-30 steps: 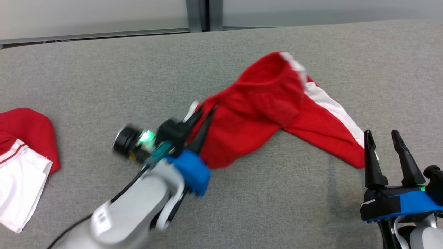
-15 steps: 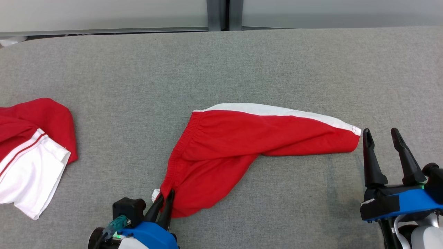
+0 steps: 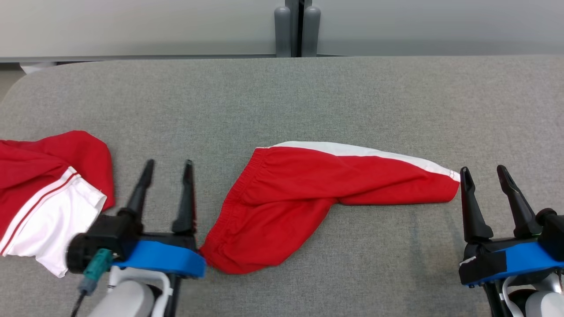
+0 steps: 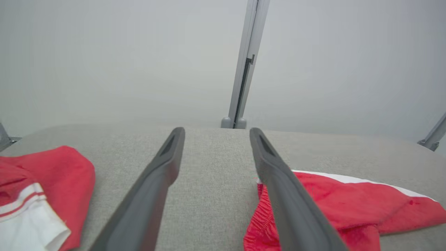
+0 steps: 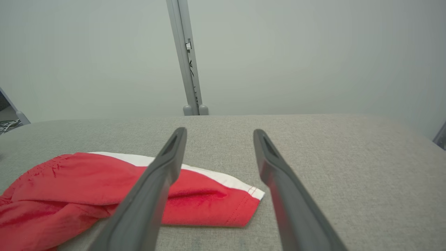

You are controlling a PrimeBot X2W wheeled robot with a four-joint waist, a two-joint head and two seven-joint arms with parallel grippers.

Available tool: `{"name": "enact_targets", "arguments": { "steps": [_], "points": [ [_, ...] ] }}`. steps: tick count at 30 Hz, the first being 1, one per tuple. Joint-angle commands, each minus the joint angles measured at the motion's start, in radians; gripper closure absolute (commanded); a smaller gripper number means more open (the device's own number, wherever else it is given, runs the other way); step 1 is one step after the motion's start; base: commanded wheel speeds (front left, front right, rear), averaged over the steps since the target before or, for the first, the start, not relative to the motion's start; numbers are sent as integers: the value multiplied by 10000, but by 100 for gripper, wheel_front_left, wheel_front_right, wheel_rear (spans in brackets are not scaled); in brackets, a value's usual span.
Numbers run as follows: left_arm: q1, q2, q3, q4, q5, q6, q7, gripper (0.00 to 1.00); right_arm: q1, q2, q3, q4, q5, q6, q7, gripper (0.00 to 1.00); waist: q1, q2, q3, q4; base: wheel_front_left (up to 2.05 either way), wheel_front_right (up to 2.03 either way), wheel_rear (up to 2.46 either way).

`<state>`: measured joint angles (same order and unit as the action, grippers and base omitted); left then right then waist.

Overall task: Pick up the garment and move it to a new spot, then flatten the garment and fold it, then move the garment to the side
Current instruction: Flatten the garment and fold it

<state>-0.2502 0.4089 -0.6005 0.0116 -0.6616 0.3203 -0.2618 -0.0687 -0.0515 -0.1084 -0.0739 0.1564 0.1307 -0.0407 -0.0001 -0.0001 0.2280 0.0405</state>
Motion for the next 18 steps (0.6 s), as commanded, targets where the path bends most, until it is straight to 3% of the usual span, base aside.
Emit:
{"name": "enact_targets", "arguments": {
  "steps": [1,9,18],
  "points": [
    [126,102,274,35,230,0,-39,0,103,-26,-1,-50,-73,1,38,0,1,1,-70,-21,0,0,0],
    [417,701,1606,456,1569,-363,-42,0,399,-35,67,-177,-190,1,304,0,1,1,-409,0,0,0,0],
    [952,817,2040,772,1647,-879,-43,0,591,-100,125,-234,-203,1,512,0,1,1,-686,-38,0,0,0]
  ]
}}
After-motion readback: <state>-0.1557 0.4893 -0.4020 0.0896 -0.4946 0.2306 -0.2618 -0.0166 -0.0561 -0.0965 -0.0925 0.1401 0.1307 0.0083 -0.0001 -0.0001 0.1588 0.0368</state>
